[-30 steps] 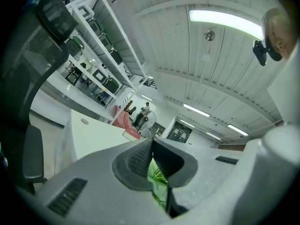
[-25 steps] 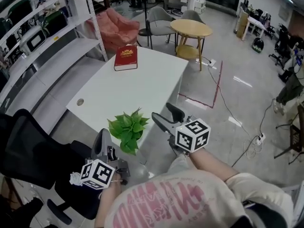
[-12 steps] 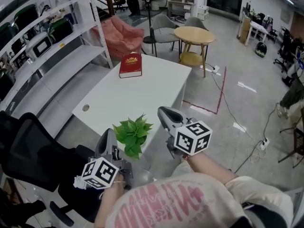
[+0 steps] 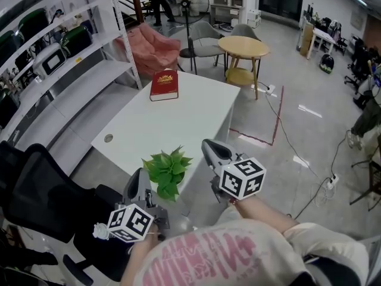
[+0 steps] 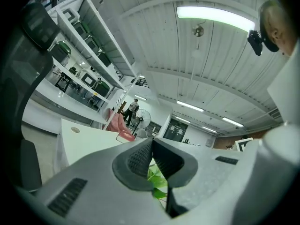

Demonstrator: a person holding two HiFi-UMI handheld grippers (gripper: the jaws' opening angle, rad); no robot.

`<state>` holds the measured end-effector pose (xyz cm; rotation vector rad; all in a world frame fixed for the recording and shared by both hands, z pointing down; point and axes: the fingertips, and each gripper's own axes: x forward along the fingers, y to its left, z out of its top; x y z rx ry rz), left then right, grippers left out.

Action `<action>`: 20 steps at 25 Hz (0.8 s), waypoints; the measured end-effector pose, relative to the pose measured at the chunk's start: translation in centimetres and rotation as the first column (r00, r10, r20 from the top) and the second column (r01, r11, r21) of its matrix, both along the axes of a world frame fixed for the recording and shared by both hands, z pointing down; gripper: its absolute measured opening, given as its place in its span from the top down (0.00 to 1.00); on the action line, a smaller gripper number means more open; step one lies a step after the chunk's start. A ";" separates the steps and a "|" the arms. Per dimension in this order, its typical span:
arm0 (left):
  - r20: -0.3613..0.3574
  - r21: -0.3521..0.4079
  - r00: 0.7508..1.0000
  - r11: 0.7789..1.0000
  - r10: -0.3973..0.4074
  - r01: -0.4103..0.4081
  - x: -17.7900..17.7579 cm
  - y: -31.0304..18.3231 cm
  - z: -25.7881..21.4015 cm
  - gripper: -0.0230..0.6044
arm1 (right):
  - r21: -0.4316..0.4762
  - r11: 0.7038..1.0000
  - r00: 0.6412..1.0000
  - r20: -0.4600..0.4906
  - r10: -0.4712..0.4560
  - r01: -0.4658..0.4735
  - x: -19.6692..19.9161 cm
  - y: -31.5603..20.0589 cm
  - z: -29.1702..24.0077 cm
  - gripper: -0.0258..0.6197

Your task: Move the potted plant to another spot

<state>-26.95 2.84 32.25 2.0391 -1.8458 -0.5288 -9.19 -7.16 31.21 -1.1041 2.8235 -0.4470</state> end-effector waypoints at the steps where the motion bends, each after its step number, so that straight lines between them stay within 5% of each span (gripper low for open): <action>1: -0.004 0.000 1.000 1.000 -0.002 0.002 -0.1 0.1 0.1 0.96 | -0.005 1.000 1.000 -0.008 0.001 -0.001 0.0 0.0 0.2 0.95; 20: -0.042 0.001 0.999 1.000 -0.023 0.023 -1.5 0.6 0.9 0.96 | -0.035 0.999 0.997 -0.068 -0.039 0.036 -1.8 0.5 2.2 0.95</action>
